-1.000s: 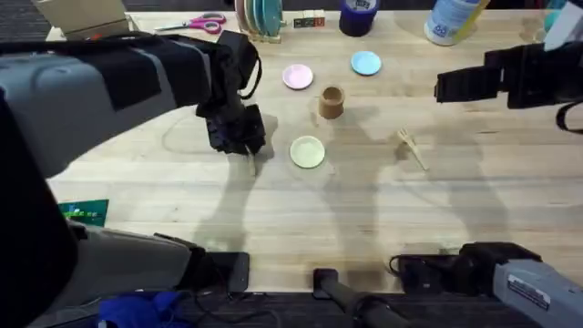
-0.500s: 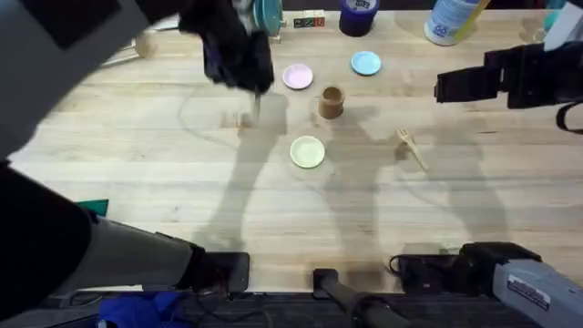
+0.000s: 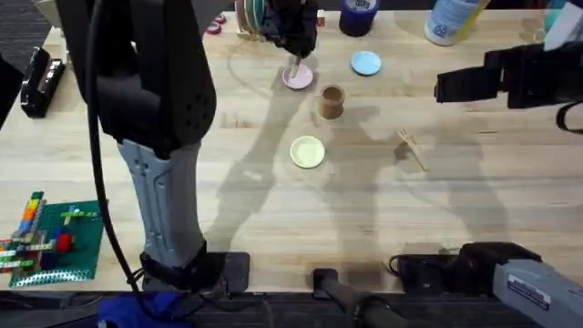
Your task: Pick up a utensil and set it on the pink plate, then put the other utensil in the container.
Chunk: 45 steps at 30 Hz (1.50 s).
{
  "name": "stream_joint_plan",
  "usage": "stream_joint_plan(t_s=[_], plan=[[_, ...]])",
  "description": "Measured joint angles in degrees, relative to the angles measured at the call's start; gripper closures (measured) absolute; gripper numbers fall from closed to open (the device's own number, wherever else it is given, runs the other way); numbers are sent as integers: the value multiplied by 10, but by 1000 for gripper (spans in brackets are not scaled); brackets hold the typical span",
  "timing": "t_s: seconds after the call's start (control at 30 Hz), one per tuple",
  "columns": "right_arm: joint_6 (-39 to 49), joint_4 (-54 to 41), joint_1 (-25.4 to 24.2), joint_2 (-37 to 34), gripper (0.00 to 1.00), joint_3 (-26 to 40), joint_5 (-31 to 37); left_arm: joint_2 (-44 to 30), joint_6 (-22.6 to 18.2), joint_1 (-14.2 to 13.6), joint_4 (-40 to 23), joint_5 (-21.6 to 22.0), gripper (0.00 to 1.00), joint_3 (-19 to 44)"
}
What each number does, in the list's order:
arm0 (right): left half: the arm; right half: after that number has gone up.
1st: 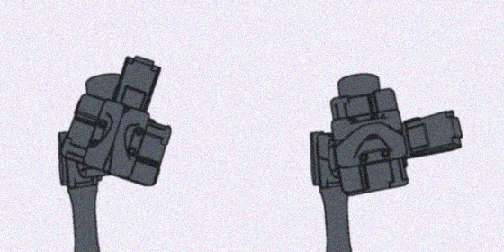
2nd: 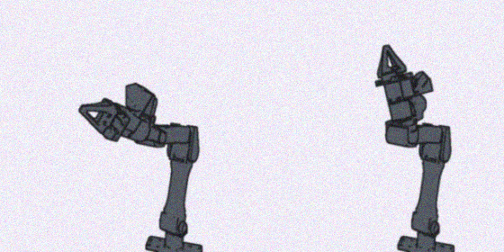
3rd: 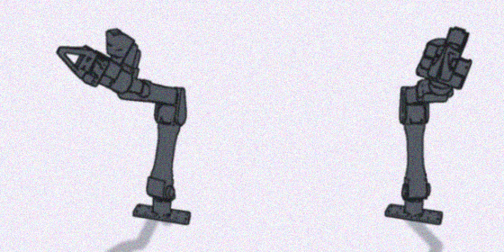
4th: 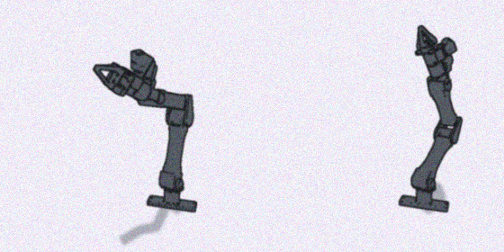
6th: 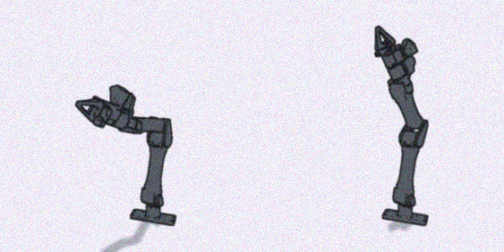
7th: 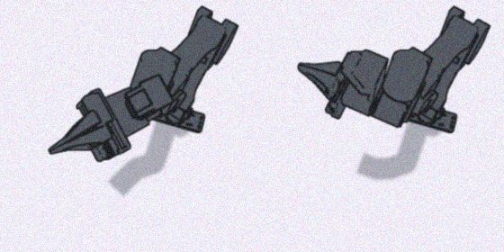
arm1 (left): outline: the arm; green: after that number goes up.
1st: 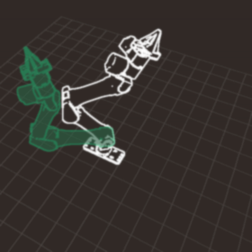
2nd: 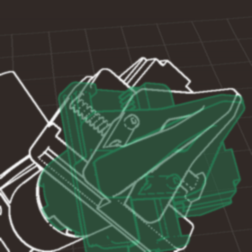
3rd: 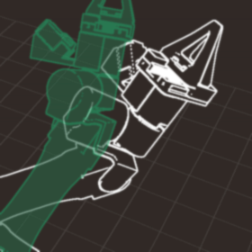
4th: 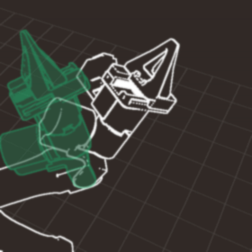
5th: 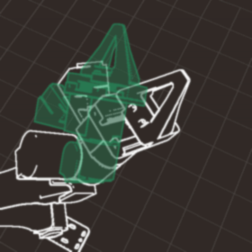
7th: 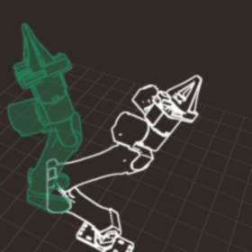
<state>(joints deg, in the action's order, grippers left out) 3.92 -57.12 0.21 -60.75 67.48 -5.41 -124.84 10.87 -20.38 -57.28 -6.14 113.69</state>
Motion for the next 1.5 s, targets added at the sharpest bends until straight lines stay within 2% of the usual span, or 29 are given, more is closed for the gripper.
stream_joint_plan(t_s=[0.17,0.5,0.9,1.13,1.27,1.37,1.5], plan=[[0,0,0,0,3,0,0,-1,0,0,13,2,963,0],[0,0,0,0,4,0,0,-56,-2,0,24,4,957,2],[0,0,0,0,5,0,0,-57,-2,0,12,15,893,2],[0,0,0,0,3,0,0,-57,-2,0,11,15,814,2],[0,0,0,0,3,0,0,-57,-4,0,11,15,706,2],[0,0,0,0,3,0,0,-57,-4,0,11,15,683,2],[0,0,0,0,4,0,0,-57,-11,0,6,13,483,2]])
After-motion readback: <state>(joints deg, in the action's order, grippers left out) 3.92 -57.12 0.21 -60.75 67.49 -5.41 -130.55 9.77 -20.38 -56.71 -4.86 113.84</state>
